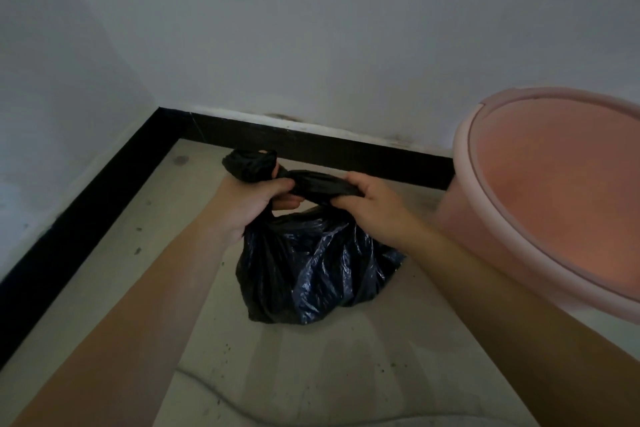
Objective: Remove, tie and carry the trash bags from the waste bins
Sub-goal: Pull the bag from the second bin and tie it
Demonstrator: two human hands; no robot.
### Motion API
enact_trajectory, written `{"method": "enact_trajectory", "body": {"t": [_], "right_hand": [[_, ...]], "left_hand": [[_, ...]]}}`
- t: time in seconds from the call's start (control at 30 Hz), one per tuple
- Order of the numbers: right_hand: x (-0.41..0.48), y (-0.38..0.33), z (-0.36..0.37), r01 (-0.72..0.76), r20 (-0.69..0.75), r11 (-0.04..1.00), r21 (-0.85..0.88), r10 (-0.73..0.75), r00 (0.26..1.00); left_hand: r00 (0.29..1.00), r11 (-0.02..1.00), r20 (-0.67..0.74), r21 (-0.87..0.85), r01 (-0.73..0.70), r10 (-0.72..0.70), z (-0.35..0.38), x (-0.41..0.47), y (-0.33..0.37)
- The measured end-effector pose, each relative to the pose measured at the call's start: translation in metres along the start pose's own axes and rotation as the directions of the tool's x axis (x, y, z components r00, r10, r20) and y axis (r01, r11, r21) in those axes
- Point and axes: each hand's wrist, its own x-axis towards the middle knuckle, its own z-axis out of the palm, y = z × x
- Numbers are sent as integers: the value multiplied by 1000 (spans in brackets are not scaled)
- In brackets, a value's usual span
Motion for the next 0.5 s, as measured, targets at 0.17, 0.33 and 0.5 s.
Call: {"method": "enact_trajectory", "body": {"t": [0.17,0.33,0.5], "right_hand": [[-10,7,10,90,13,993,78,-92,996],[-13,12,14,32,59,996,86,-37,998],[-12,7,12,-155,180,966,206,118,977]], "left_hand": [[953,993,-282,65,-96,111,3,3,-18],[973,964,-227,-245,-106,49,19,-4,-10],[990,899,-70,-414,-143,125,14,-5,-11]]}}
